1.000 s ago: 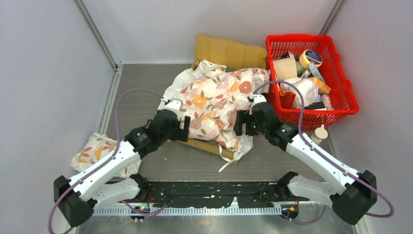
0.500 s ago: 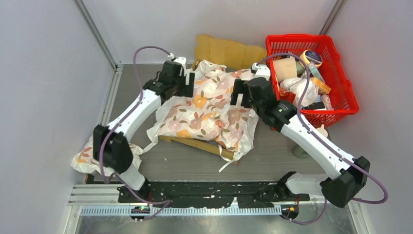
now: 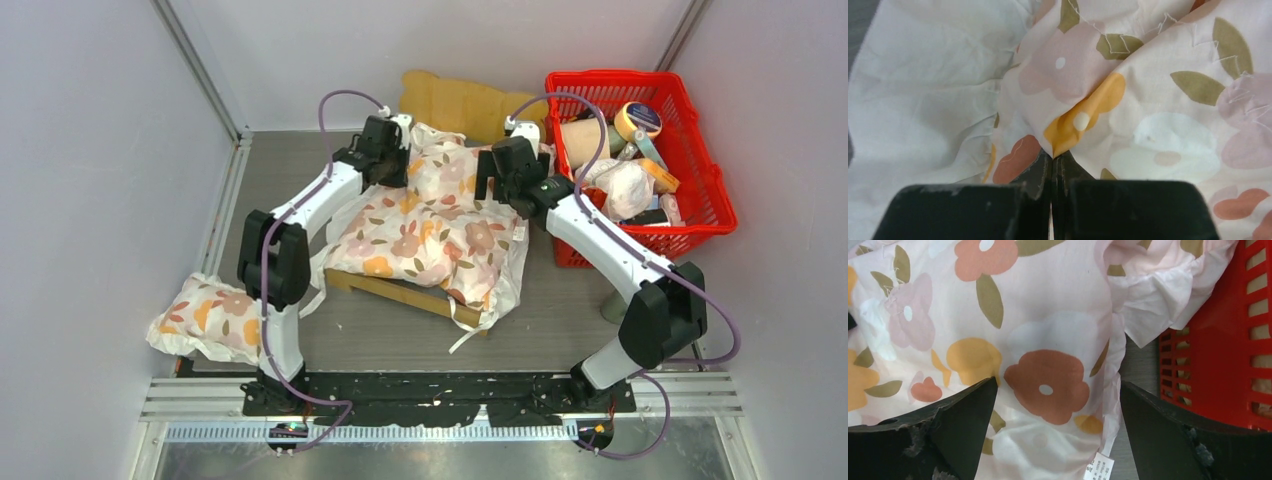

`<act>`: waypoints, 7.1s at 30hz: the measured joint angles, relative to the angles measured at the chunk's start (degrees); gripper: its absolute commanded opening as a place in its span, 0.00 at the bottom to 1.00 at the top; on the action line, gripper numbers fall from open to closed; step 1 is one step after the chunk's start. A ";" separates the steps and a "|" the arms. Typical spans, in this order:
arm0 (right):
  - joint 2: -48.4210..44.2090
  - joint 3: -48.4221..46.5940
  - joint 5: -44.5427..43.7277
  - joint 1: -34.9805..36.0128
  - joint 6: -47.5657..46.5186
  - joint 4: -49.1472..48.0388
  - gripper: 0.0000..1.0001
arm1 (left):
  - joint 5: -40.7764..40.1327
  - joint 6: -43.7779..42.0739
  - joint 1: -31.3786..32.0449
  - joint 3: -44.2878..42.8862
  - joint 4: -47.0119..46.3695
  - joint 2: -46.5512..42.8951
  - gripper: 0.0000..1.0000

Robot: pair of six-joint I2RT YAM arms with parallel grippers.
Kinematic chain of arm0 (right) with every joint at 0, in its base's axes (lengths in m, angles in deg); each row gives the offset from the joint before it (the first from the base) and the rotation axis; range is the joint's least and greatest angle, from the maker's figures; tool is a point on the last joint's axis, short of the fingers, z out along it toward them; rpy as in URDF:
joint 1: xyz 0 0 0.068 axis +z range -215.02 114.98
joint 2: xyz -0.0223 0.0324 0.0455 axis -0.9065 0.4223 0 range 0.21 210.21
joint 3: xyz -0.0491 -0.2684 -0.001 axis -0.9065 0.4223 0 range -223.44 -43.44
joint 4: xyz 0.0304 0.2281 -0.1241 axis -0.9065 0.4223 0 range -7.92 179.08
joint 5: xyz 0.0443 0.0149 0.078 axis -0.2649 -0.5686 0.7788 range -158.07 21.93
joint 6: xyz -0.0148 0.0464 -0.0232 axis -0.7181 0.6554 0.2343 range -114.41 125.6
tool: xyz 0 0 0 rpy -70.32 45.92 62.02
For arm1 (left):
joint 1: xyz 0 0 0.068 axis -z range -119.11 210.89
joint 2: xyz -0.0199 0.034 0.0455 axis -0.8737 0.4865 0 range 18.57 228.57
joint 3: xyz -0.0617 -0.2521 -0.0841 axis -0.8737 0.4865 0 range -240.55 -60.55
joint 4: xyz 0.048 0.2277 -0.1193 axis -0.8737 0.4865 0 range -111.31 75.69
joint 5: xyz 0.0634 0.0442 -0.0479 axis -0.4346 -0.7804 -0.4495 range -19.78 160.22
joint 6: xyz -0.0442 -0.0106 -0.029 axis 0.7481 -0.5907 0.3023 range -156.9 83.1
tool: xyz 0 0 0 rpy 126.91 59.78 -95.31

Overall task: Set up the pet bed
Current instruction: Adjust the mattress on the bed frame.

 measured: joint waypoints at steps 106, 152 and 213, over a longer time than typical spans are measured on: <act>-45.94 42.36 23.80 24.30 10.71 -17.05 0.37 | -16.68 22.21 28.30 16.98 1.70 -29.66 0.00; -41.51 40.83 10.99 25.11 9.66 -18.23 0.05 | -14.97 22.71 28.33 16.59 0.87 -29.66 0.00; -39.60 22.86 -17.46 22.77 -27.85 -9.31 0.11 | -10.21 23.87 30.29 22.86 -7.96 -27.80 0.00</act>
